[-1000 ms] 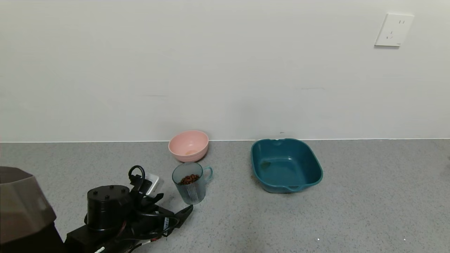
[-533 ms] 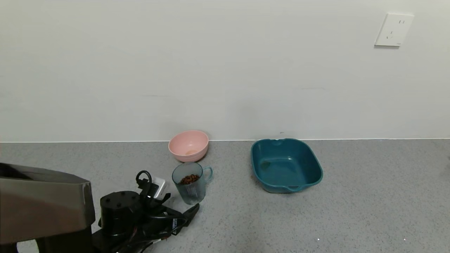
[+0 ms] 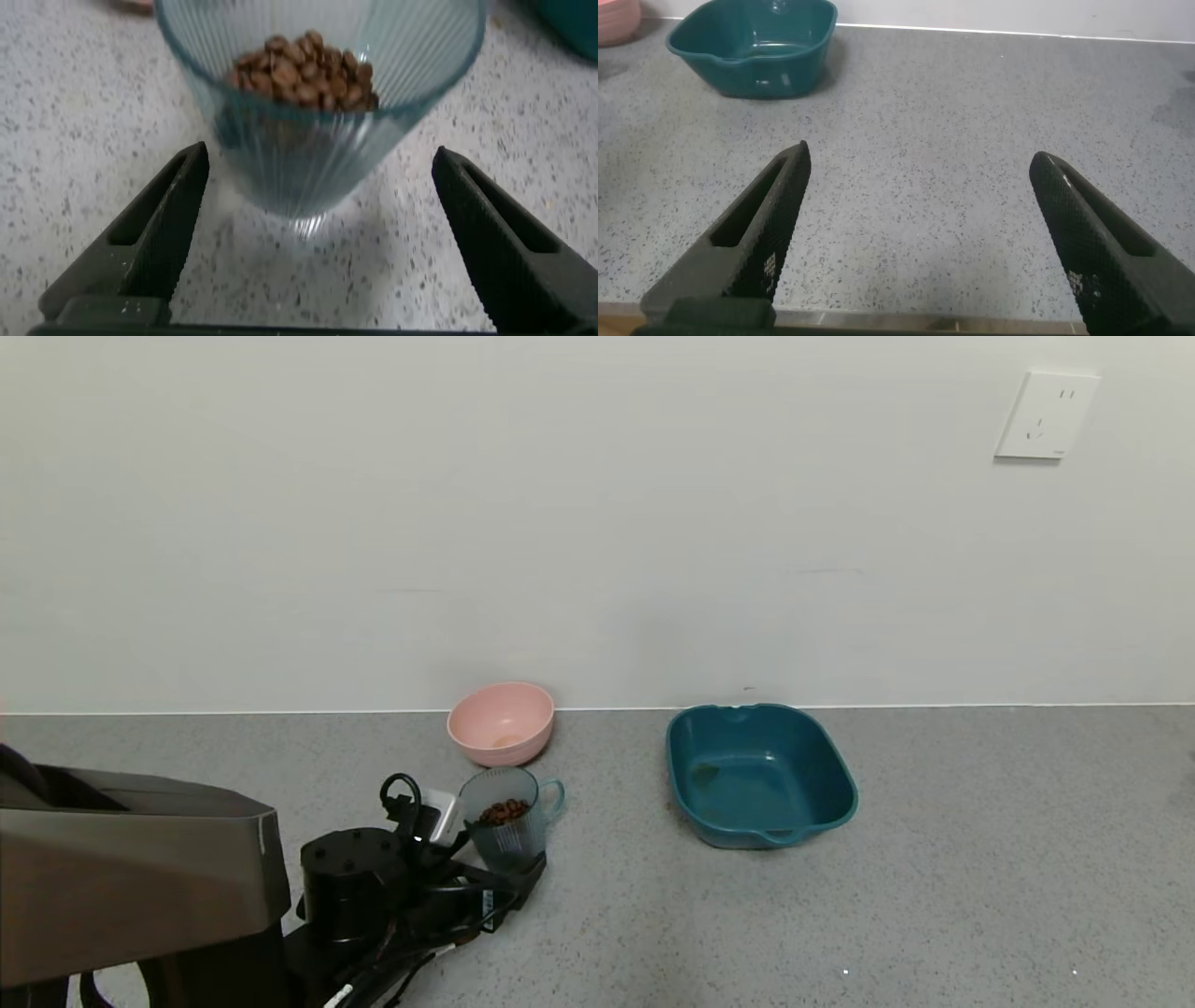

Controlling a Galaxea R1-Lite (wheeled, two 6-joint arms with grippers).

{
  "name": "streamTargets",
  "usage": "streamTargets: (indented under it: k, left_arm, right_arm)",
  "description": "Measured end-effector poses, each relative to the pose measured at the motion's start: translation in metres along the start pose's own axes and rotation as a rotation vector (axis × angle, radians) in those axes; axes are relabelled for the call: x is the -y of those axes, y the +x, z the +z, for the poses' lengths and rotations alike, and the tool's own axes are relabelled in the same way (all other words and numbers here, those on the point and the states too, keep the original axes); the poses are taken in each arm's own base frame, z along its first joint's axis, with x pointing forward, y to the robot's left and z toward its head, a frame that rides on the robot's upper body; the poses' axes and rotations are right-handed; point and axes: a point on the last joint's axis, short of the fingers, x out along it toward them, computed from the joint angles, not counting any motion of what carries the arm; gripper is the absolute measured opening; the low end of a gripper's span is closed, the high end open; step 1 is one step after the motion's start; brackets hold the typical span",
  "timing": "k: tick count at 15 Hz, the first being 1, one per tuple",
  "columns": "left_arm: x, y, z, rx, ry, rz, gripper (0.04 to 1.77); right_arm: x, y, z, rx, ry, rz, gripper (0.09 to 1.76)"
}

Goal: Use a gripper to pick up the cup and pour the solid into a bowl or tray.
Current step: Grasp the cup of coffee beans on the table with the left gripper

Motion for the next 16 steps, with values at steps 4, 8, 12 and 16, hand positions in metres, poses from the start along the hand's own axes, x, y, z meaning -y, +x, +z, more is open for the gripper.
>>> streamTargets:
  k: [4, 8, 12, 16]
  left_arm:
    - [-0.001, 0.013, 0.007, 0.046, -0.002, 0.016, 1.72]
    - [-0.001, 0.024, 0.008, 0.064, -0.003, 0.016, 1.72]
    - [-0.004, 0.035, 0.007, 0.075, -0.005, 0.011, 1.72]
    - [-0.006, 0.044, 0.004, 0.076, -0.007, 0.023, 1.72]
  right_arm:
    - [0.000, 0.000, 0.000, 0.000, 0.000, 0.000, 1.71]
    - [0.000, 0.000, 0.000, -0.001, 0.000, 0.001, 1.71]
    - [0.000, 0.000, 0.000, -0.001, 0.000, 0.001, 1.71]
    - [0.000, 0.000, 0.000, -0.001, 0.000, 0.001, 1.71]
